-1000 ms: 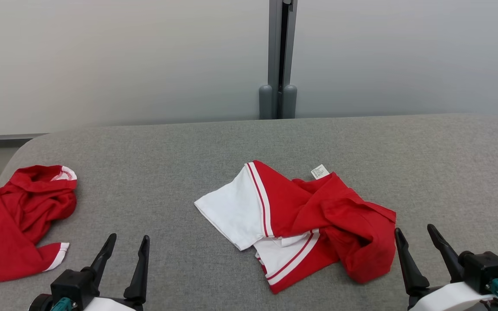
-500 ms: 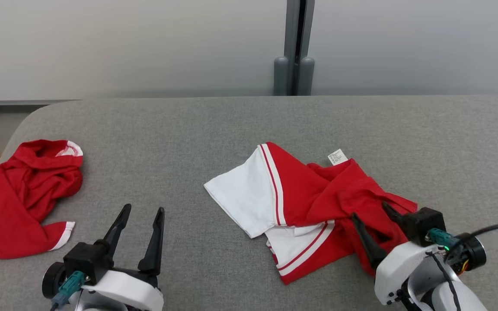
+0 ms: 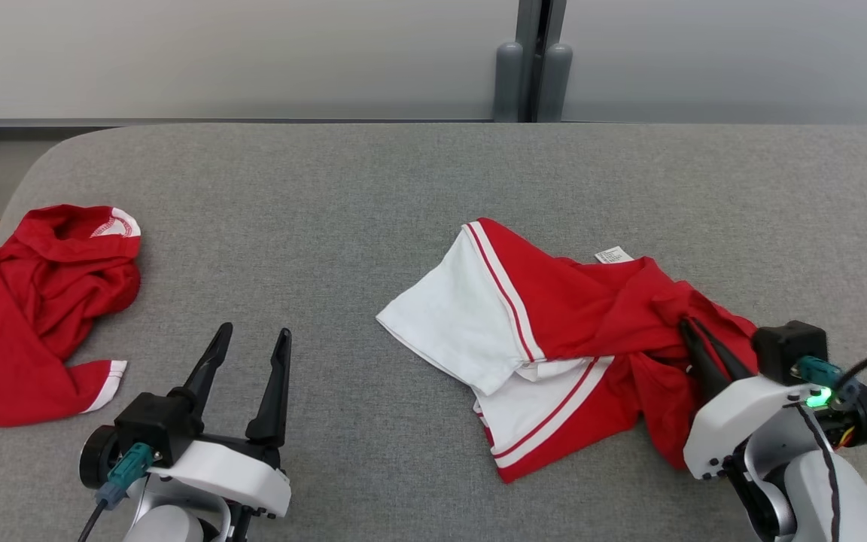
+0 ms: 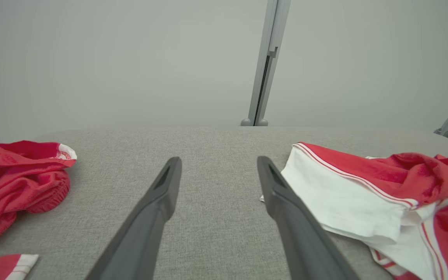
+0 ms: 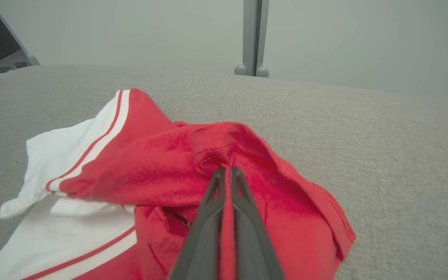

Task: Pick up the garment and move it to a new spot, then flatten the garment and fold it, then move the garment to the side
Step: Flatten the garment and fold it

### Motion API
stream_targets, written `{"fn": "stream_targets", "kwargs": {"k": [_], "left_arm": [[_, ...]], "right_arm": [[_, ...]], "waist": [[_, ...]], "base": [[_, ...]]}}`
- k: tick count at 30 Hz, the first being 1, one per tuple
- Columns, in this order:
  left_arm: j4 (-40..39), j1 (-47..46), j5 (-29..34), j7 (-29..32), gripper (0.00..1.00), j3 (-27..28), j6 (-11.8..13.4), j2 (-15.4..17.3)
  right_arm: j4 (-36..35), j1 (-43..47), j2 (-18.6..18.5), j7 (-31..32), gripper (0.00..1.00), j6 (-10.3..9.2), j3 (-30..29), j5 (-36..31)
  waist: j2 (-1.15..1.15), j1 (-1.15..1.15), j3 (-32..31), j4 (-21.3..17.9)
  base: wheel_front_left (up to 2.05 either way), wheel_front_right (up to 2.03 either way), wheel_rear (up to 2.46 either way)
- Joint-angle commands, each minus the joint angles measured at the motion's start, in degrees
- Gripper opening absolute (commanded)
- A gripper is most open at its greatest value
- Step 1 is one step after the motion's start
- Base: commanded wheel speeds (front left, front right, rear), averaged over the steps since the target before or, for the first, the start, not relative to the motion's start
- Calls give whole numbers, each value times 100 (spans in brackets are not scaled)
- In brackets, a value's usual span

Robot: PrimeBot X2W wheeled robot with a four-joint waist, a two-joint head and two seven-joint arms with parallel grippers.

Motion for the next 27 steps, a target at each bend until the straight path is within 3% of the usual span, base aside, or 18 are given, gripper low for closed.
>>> {"fn": "stream_targets", "kwargs": {"k": [1, 12, 14, 15, 16, 27], "left_arm": [[6, -87, 51, -32, 100, 52, -27, 25], [-83, -218, 181, -31, 100, 193, -84, -12], [-103, -261, 195, -32, 100, 228, -91, -21], [-108, -271, 208, -32, 100, 248, -99, -26], [-112, -273, 223, -32, 100, 269, -105, -33], [-88, -220, 331, -32, 100, 449, -101, -96]], "right_arm": [[-23, 97, 32, -109, 0, -4, -203, 52], [-9, 520, 428, -521, 0, -4, -1679, 698], [65, 574, 489, -622, 48, -3, -1855, 904], [100, 596, 504, -702, 88, -3, -1945, 1000], [145, 617, 503, -774, 100, -3, -2023, 1041], [90, 756, 508, -1502, 100, -2, -2351, 1199]], "waist": [[0, 0, 14, -39], [0, 0, 204, -170], [0, 0, 266, -188], [0, 0, 290, -201], [0, 0, 310, -213], [0, 0, 246, -335]], "base": [[0, 0, 0], [0, 0, 0], [0, 0, 0], [0, 0, 0], [0, 0, 0], [0, 0, 0]]}}
